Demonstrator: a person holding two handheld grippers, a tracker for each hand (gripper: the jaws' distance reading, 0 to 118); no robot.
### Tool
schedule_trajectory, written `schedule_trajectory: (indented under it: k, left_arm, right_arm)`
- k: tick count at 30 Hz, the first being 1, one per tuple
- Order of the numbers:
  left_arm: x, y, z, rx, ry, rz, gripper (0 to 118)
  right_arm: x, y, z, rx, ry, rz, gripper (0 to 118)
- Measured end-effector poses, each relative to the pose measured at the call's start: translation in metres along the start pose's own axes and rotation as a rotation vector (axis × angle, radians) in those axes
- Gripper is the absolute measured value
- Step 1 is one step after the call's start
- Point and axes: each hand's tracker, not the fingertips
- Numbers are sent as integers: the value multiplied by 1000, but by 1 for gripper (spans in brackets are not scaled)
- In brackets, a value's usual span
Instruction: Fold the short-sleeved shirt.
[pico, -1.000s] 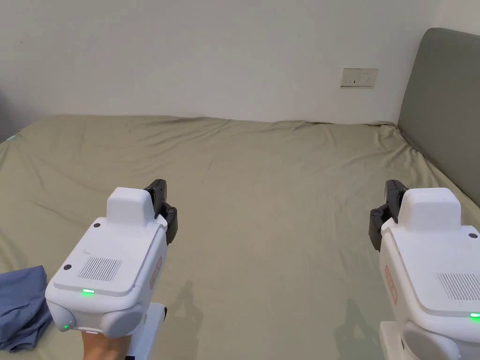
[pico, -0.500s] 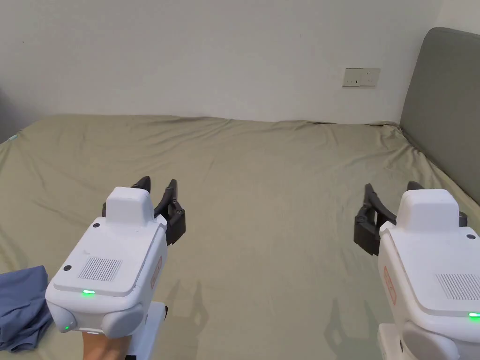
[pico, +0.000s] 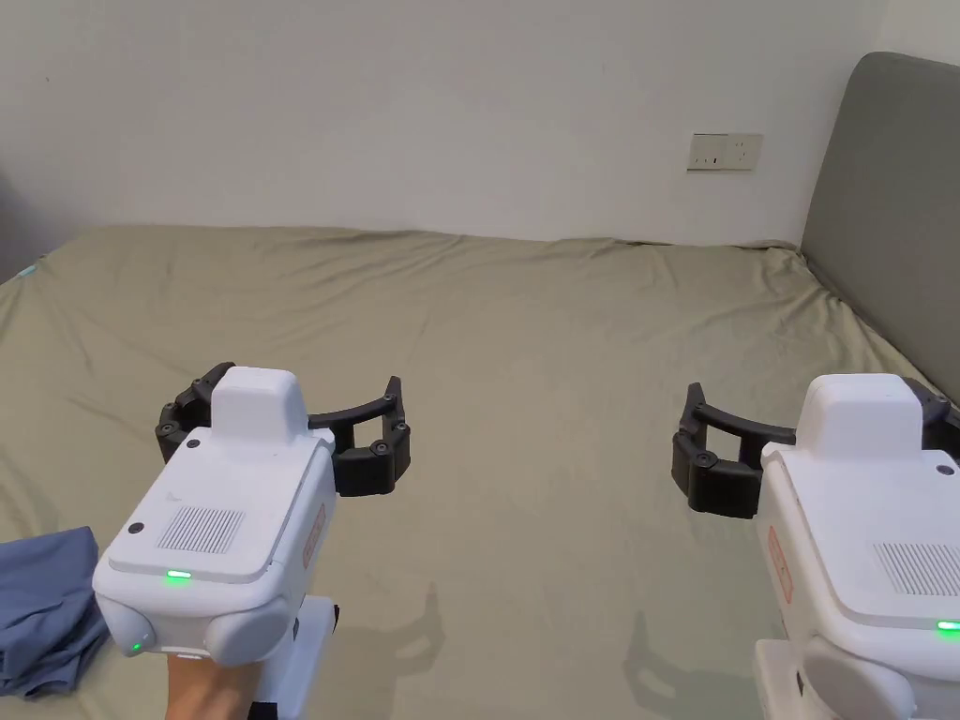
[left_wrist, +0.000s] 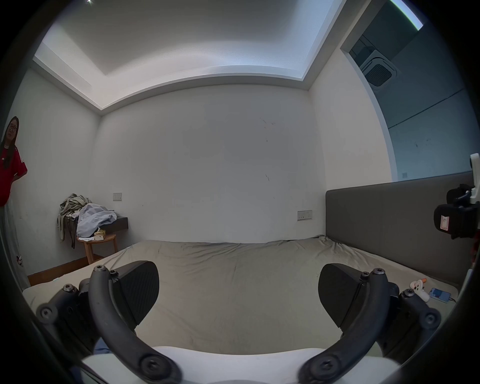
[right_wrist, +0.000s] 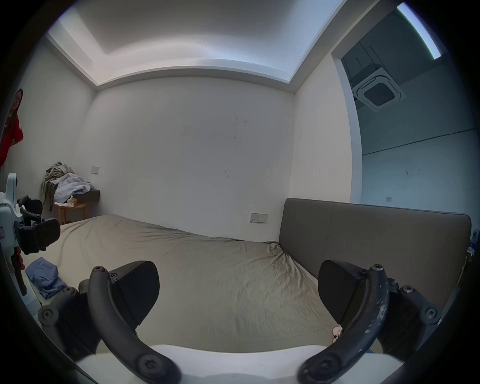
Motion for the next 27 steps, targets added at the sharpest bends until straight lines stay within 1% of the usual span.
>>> schedule_trajectory:
  k: [27]
  left_arm:
    - [-2, 1, -2, -12, -6, 24, 118]
  right_arm:
    - [1, 3, 6, 12, 8, -6, 118]
